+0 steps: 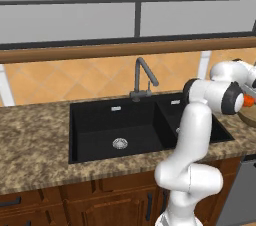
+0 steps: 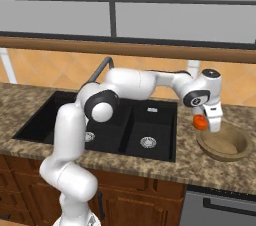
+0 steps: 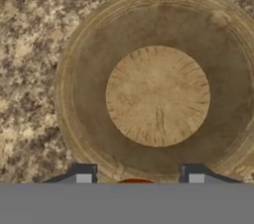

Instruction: Pick the squash from the sink and place it in the bowl. Then pick the bowl and place it in the microwave. Then close the microwave door and press the start button.

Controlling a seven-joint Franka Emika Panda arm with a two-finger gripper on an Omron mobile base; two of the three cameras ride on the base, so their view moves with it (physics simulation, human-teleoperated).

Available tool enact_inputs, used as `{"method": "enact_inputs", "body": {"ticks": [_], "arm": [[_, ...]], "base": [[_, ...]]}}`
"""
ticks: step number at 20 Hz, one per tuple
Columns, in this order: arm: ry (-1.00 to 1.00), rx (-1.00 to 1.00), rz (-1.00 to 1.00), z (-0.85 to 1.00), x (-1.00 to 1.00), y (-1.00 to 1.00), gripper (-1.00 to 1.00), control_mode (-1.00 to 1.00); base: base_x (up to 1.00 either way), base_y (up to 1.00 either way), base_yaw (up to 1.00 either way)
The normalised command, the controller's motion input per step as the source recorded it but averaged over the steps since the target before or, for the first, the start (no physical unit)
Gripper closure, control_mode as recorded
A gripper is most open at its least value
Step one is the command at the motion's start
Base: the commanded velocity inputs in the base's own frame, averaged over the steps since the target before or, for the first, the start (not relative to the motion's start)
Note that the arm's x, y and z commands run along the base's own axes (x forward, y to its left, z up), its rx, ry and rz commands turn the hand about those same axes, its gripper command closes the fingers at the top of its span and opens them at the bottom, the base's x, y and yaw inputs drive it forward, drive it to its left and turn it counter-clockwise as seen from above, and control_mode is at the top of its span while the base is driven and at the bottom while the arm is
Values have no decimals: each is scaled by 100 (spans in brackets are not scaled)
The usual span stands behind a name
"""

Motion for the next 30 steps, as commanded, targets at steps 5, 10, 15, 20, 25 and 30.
{"method": "enact_inputs", "body": {"ticks": [5, 10, 15, 20, 25, 30], "arm": [[3, 0, -16, -3, 0, -59, 100, -100], [1, -2, -11, -22, 3, -31, 100, -100], [3, 0, -3, -26, 3, -26, 100, -100], [1, -2, -1, -44, 12, -3, 100, -100], [0, 0, 0, -35, 2, -1, 100, -100], [0, 0, 0, -29, 0, 0, -100, -100]], "base": [[0, 0, 0], [0, 0, 0], [0, 0, 0], [0, 0, 0], [0, 0, 0], [0, 0, 0]]}}
